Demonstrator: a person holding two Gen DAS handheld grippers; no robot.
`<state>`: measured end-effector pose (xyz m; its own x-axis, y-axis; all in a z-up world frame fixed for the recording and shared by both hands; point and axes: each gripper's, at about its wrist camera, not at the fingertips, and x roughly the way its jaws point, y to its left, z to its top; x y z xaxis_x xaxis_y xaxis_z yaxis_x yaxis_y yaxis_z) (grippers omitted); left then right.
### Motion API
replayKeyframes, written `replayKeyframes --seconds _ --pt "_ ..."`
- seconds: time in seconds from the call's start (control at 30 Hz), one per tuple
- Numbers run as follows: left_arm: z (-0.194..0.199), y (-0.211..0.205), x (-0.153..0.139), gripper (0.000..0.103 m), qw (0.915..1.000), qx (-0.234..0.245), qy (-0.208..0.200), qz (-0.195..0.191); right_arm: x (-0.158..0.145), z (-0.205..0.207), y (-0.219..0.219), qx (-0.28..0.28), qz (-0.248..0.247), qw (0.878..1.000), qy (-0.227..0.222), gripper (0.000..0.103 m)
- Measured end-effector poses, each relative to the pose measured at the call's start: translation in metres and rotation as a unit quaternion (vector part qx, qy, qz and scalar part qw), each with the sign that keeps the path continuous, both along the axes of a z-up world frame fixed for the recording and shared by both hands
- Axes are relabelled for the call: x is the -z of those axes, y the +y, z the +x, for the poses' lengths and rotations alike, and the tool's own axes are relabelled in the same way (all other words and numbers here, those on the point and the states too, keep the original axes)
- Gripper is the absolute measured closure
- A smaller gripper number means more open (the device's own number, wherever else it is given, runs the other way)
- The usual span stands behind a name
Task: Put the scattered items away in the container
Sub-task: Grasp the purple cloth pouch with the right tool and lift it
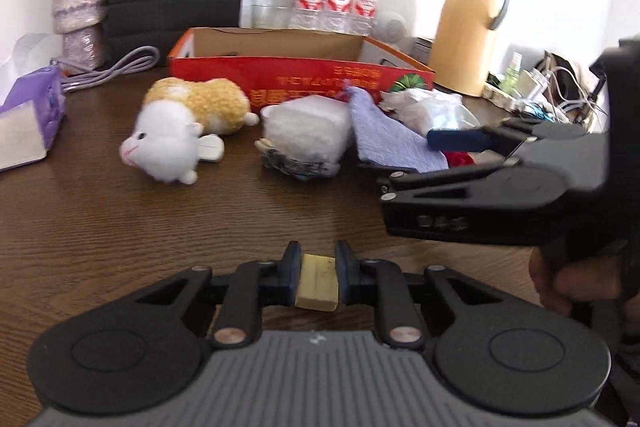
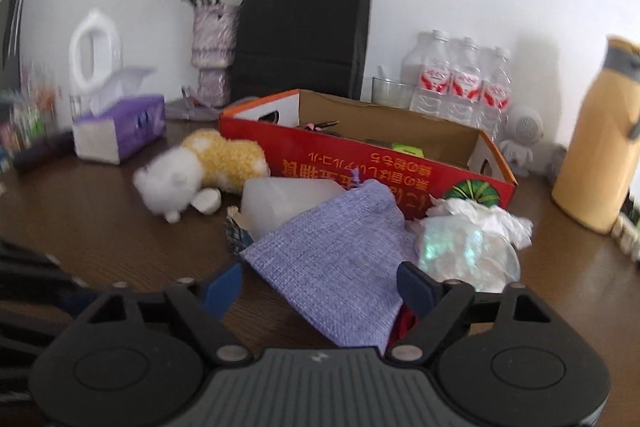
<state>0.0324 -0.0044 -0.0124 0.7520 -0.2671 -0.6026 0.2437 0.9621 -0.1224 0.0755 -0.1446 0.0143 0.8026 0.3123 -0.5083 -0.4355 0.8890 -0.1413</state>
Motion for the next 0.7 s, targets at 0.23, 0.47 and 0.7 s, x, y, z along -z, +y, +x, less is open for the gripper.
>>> replayKeyframes --seconds 0.23,0.47,0.7 --pt "-0.005 0.007 -0.004 0.046 0.9998 0.009 -0.013 0.01 -0.027 -0.002 -0.008 0.016 0.047 0.999 -0.016 0.099" --pt "0.0 0.001 0.003 0.082 0.9995 0.004 -0.001 0.032 -0.088 -0.031 -0.062 -0.029 0.21 0.977 0.009 0.1" --pt "-0.014 0.023 -0.008 0.082 0.9992 -0.03 -0.022 0.011 -0.05 -0.039 -0.108 0.033 0.231 0.959 0.159 0.087"
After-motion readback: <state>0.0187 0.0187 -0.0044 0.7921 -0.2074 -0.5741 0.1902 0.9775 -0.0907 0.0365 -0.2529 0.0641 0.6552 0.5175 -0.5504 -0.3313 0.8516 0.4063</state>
